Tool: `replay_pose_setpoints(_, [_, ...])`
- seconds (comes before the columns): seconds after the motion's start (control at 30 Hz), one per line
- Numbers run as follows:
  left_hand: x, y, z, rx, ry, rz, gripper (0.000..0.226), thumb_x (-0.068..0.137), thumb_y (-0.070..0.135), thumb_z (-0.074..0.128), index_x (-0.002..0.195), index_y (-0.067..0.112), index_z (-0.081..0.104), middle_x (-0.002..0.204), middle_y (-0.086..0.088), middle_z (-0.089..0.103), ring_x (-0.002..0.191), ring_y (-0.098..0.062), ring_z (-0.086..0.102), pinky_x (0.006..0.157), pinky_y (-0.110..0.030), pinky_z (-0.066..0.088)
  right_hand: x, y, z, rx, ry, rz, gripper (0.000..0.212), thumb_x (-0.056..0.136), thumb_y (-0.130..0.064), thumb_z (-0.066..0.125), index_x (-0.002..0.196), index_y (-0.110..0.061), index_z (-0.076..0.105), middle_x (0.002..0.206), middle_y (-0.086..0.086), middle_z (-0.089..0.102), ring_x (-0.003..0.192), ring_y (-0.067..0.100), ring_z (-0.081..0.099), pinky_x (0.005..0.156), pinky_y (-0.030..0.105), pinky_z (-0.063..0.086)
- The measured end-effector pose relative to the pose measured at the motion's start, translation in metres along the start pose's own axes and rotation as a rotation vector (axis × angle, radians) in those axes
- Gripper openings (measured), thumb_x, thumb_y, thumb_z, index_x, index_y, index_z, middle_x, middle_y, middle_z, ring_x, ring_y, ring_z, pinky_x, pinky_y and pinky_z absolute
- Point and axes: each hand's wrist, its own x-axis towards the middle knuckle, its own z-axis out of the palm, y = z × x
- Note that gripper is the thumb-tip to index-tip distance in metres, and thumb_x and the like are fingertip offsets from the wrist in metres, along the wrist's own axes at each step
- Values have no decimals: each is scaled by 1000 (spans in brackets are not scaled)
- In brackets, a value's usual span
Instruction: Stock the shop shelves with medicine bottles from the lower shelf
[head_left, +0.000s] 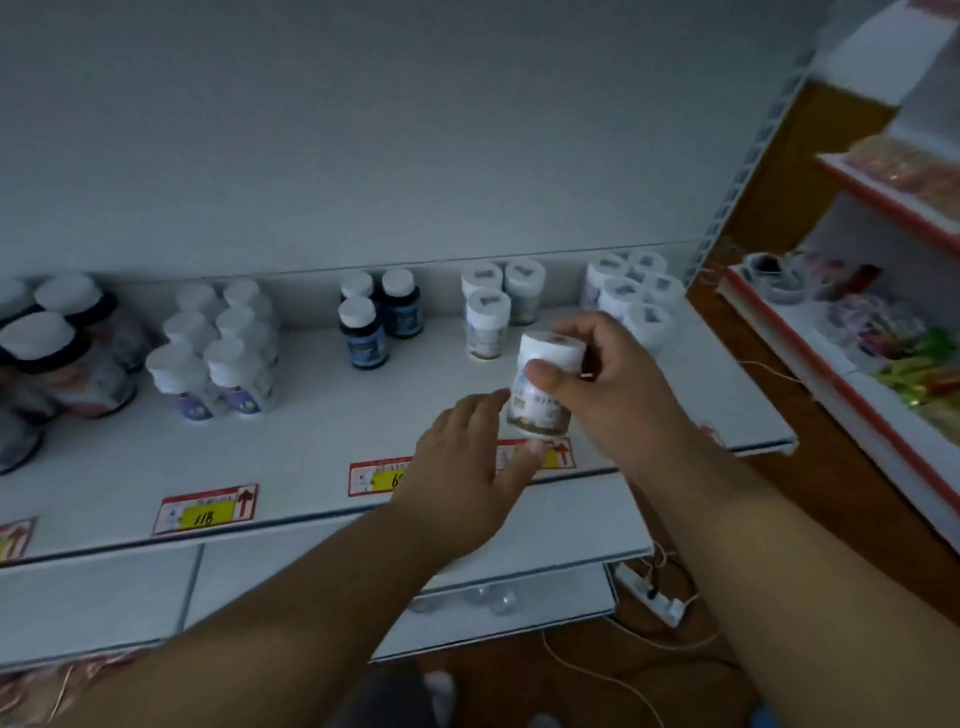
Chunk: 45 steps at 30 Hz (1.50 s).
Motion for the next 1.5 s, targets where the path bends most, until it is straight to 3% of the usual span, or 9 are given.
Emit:
replay_pose_setpoints(0.1, [28, -13, 5, 93, -46, -32, 83, 85, 76, 21, 150, 25, 28, 147, 1, 40, 133, -19, 38, 111, -38, 33, 36, 16, 6, -182, -31, -32, 41, 78, -32, 81, 111, -36, 55, 104, -17, 65, 94, 1, 63, 80, 27, 55])
replay_pose_setpoints(0.23, [68, -27, 7, 243, -66, 0, 77, 92, 65, 41, 153, 21, 23, 155, -2, 32, 140, -24, 30, 115, -42, 28, 68, 29, 6, -319, -1, -18, 45, 78, -34, 80, 112, -40, 51, 107, -19, 60, 92, -2, 57, 75, 23, 50])
replay_pose_setpoints(0.47, [108, -37, 6, 368, 161, 148, 62, 88, 46, 47, 141, 13, 43, 146, -10, 44, 133, -31, 39, 110, -46, 34, 111, 50, 0, -513, 33, 4, 51, 77, -35, 82, 118, -30, 53, 113, -7, 62, 102, 17, 59, 87, 38, 52])
replay_pose_setpoints(0.63, [120, -45, 13, 447, 208, 107, 69, 86, 36, 61, 146, 11, 40, 151, -11, 41, 141, -30, 32, 115, -41, 21, 133, 56, 6, -590, -14, -81, 45, 78, -30, 80, 113, -27, 53, 114, -6, 59, 102, 17, 57, 86, 37, 49])
replay_pose_setpoints(0.8, [122, -45, 14, 486, 208, 94, 70, 84, 33, 58, 147, 10, 41, 149, -9, 44, 140, -27, 33, 114, -40, 25, 147, 56, 9, -666, -22, -137, 38, 81, -23, 75, 111, -26, 51, 117, -1, 52, 96, 20, 55, 76, 32, 42])
replay_pose_setpoints(1.0, [121, -44, 14, 474, 148, 55, 74, 83, 30, 59, 151, 15, 34, 155, -5, 36, 145, -25, 28, 118, -40, 20, 146, 59, 10, -712, -30, -178, 40, 80, -21, 75, 112, -23, 51, 118, 4, 52, 100, 26, 57, 80, 32, 45])
replay_pose_setpoints(1.1, [112, -35, 12, 446, 197, 22, 75, 83, 27, 62, 151, 14, 34, 156, -5, 34, 145, -24, 27, 118, -35, 13, 137, 59, 7, -728, -5, -270, 46, 80, -25, 75, 119, -18, 51, 121, 8, 50, 108, 29, 52, 87, 35, 43])
replay_pose_setpoints(1.3, [56, -12, 23, 340, 389, -165, 67, 83, 34, 55, 145, 13, 41, 146, -7, 46, 134, -27, 40, 113, -41, 30, 97, 60, 0, -583, 82, -613, 41, 79, -21, 74, 112, -6, 55, 119, 19, 54, 107, 39, 53, 89, 49, 48])
replay_pose_setpoints(1.5, [-20, 6, 27, 250, 437, -262, 68, 87, 29, 62, 149, 16, 37, 145, -4, 48, 133, -23, 41, 113, -42, 35, 39, 36, 26, -399, -152, -650, 54, 86, -21, 66, 134, -9, 45, 119, 12, 58, 108, 29, 56, 90, 48, 49])
